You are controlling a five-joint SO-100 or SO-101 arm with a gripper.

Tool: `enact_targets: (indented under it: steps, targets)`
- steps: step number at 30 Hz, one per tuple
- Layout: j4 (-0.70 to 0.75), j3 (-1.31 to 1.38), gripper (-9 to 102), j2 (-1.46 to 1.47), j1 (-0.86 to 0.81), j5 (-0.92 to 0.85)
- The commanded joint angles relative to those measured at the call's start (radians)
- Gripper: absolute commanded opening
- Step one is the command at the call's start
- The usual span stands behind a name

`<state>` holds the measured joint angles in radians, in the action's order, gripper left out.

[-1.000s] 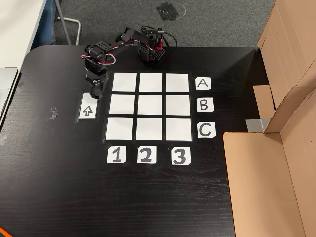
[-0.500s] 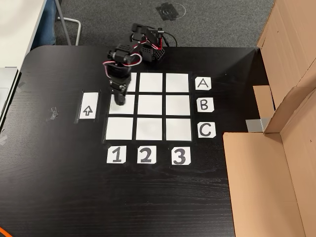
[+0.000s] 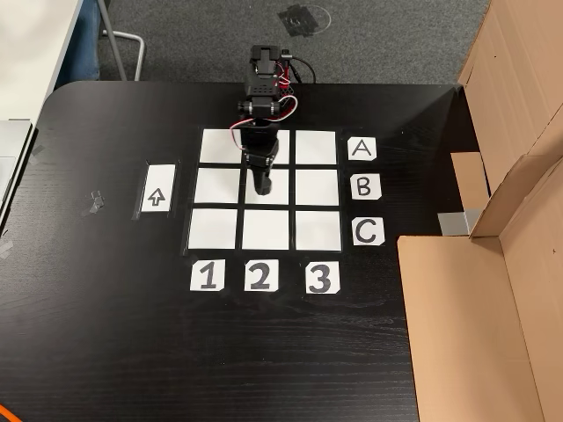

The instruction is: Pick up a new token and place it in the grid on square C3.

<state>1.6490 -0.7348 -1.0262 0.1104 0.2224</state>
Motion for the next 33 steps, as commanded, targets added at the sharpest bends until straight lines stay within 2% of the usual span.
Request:
enact_targets:
  steps: [1, 7, 15, 33]
  targets:
    - [-0.008, 0.003, -1, -0.038, 0.055, 0.020]
    - [-0.044, 0.028, -1, 0.015, 0.115, 0.034]
    - [-0.046, 0.192, -1, 0.158, 0.176, 0.054]
    - [-0.098, 0.411, -1, 0.365, 0.230, 0.060]
